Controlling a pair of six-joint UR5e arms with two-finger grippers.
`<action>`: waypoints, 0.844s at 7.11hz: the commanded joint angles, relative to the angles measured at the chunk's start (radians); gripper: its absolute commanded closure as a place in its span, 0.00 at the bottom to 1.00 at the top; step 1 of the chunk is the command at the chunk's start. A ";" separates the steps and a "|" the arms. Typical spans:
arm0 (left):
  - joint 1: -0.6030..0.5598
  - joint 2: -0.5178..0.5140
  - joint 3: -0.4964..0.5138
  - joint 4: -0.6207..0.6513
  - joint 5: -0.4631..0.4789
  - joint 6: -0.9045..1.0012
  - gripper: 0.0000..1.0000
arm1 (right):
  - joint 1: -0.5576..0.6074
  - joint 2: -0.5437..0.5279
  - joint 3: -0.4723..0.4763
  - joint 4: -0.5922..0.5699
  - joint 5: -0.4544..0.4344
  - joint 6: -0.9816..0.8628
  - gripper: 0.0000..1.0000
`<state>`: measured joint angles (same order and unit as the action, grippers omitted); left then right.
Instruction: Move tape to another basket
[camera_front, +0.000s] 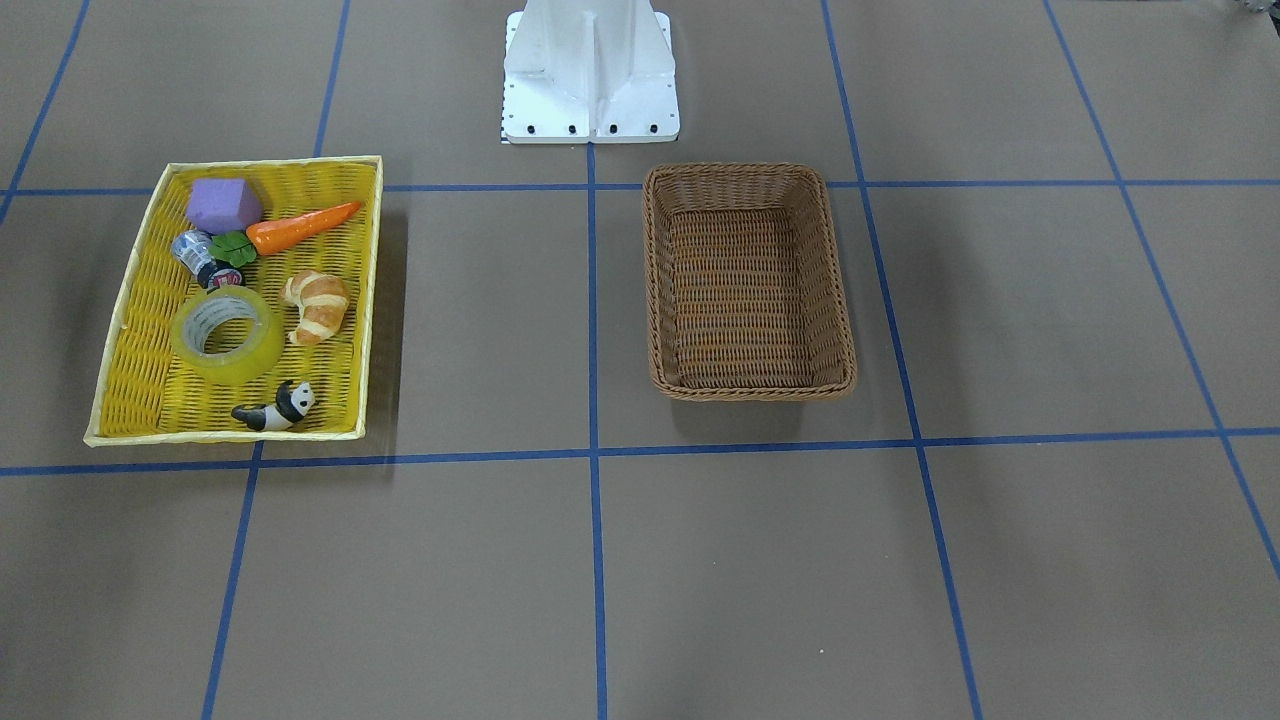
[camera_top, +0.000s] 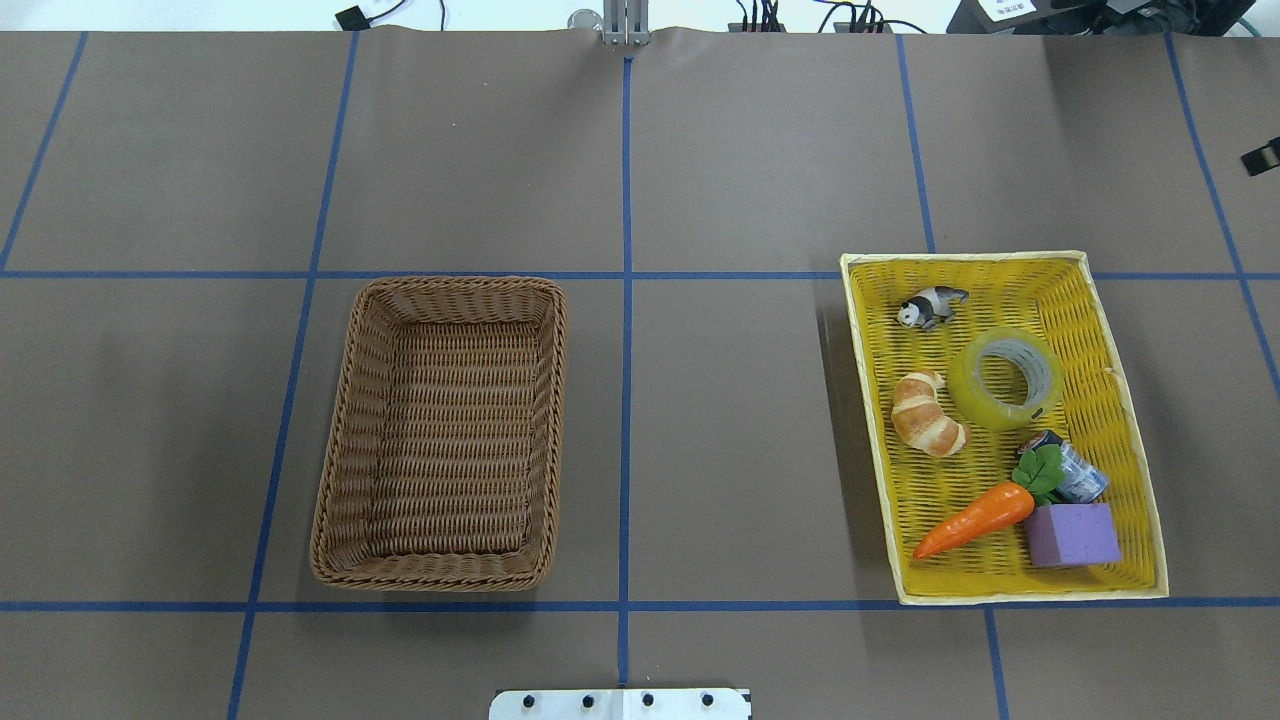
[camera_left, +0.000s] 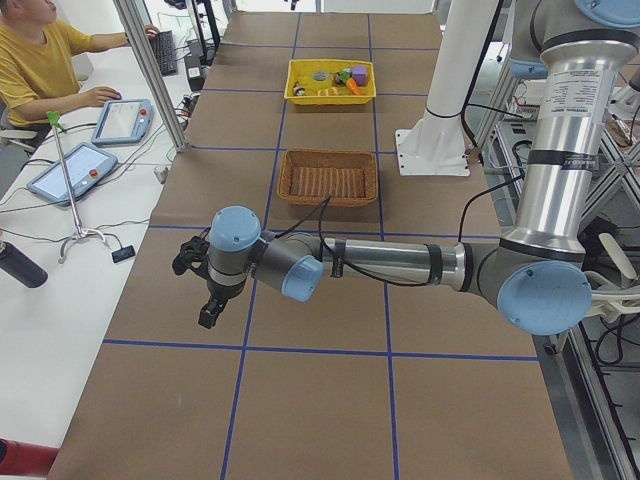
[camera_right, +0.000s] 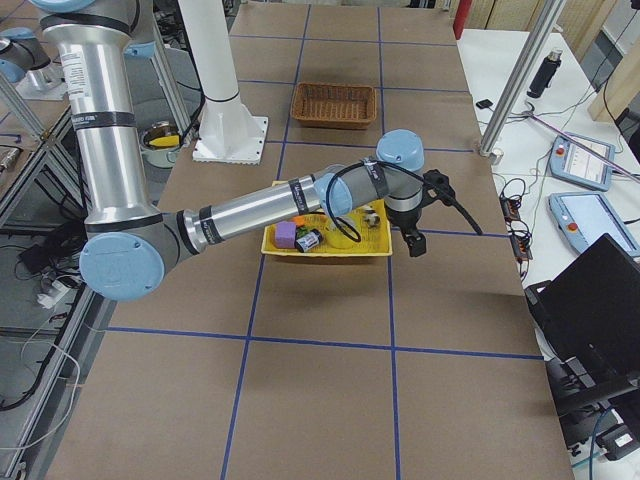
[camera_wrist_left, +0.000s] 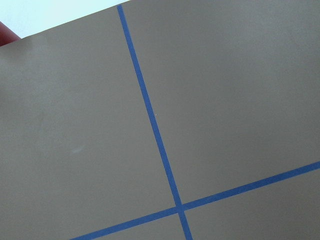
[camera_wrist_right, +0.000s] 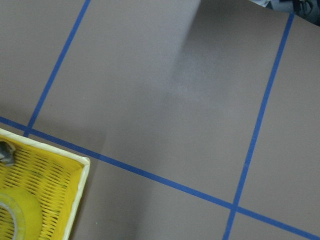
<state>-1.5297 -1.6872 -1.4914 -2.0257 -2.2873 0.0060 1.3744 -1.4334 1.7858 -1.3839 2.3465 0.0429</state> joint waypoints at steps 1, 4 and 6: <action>0.050 0.009 0.014 -0.102 0.009 -0.001 0.01 | -0.180 0.005 0.003 0.147 -0.001 0.169 0.00; 0.068 0.011 0.014 -0.105 0.008 0.002 0.01 | -0.322 -0.065 -0.003 0.212 -0.067 0.265 0.00; 0.069 0.011 0.014 -0.105 0.008 0.002 0.01 | -0.421 -0.077 -0.009 0.209 -0.171 0.267 0.01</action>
<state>-1.4623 -1.6770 -1.4776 -2.1309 -2.2801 0.0074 1.0106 -1.5007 1.7802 -1.1748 2.2250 0.3068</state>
